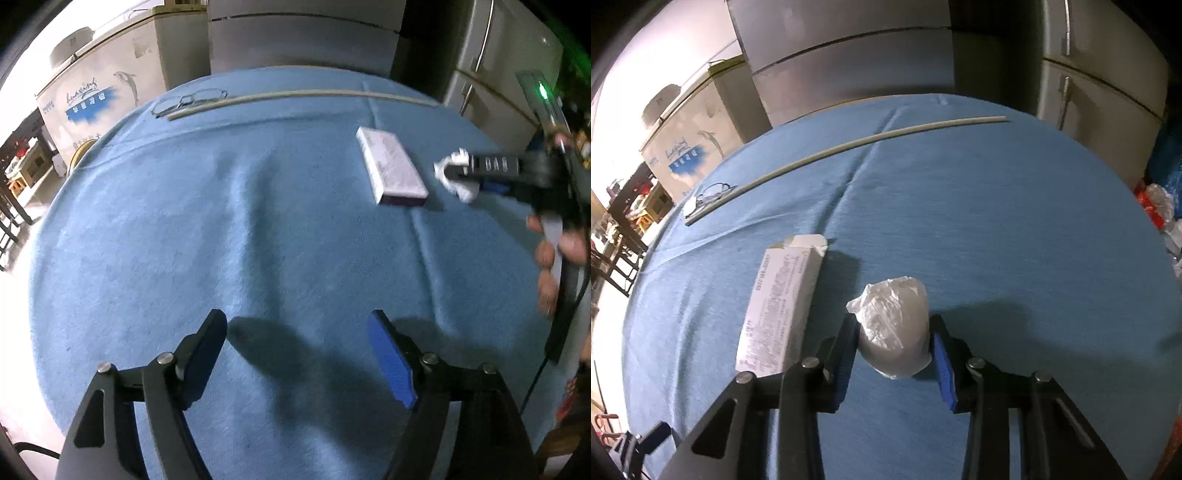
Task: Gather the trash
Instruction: 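Grasp the white tissue ball with the right tool while the left tool grasps the white medicine box, then carry the medicine box with the left tool while the right tool carries the tissue to the basket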
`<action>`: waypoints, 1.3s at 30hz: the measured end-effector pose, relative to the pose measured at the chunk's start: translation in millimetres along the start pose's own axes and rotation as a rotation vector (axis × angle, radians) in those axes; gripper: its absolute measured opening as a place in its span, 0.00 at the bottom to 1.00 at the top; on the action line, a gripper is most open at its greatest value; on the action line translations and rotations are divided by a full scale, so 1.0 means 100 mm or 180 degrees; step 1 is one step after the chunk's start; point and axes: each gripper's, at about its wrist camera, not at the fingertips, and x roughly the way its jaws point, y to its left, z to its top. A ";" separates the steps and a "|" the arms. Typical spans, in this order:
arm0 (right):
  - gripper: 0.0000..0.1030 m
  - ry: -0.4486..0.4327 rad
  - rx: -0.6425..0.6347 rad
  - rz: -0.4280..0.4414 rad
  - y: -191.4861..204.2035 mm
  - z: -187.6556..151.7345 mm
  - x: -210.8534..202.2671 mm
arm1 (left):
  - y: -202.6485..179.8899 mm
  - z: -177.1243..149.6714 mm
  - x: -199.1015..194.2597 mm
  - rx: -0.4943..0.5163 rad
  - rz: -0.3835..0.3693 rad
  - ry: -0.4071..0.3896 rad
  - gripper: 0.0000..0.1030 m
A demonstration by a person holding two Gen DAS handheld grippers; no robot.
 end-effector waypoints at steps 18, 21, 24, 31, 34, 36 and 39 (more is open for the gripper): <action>0.39 -0.0257 0.0672 0.0215 -0.82 -1.06 -1.06 | -0.91 1.09 0.80 0.0189 -0.0016 0.0146 0.74; 0.39 -0.0311 0.0695 0.0223 -0.85 -1.12 -1.17 | -0.95 1.09 0.74 0.0310 0.0000 0.0086 0.45; 0.39 -0.0356 0.0727 0.0257 -0.83 -1.17 -1.24 | -0.91 0.99 0.59 0.0296 -0.0044 0.0062 0.45; 0.39 -0.0328 0.0761 0.0334 -0.70 -1.35 -1.27 | -0.91 0.56 0.16 0.0364 -0.0094 -0.0044 0.45; 0.39 -0.0313 0.0757 0.0339 -0.65 -1.44 -1.29 | -0.92 0.42 0.04 0.0397 -0.0133 -0.0047 0.45; 0.39 -0.0316 0.0754 0.0336 -0.62 -1.51 -1.32 | -0.90 0.34 0.01 0.0416 -0.0158 -0.0041 0.45; 0.39 -0.0331 0.0781 0.0309 -0.62 -1.58 -1.37 | -0.89 0.25 -0.05 0.0435 -0.0168 -0.0061 0.45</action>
